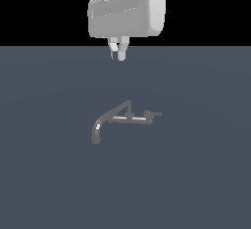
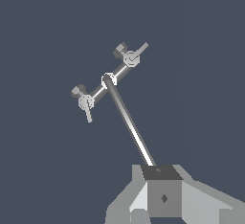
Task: Turn on the faucet by rotating a designated handle.
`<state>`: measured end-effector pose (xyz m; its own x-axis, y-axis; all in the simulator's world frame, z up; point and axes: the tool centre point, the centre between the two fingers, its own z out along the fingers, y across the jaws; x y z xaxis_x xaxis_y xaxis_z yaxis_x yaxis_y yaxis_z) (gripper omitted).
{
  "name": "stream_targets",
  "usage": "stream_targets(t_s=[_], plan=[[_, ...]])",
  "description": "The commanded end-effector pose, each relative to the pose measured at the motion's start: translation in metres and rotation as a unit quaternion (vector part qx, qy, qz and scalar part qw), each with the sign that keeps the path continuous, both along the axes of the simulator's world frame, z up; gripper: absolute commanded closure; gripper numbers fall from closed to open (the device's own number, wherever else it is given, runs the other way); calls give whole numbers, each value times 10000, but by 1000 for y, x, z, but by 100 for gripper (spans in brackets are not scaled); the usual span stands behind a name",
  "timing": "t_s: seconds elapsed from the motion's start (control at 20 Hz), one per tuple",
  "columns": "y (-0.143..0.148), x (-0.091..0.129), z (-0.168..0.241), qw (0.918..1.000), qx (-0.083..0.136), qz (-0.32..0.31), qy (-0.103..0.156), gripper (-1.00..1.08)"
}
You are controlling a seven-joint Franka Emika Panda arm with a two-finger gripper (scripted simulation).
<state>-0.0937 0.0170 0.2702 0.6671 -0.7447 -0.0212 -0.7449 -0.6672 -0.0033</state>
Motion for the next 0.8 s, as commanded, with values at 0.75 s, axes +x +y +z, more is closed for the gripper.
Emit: stream_targets(t_s=[0.75], plan=[[-54, 84, -115, 9735, -62, -2286, -11, 108]])
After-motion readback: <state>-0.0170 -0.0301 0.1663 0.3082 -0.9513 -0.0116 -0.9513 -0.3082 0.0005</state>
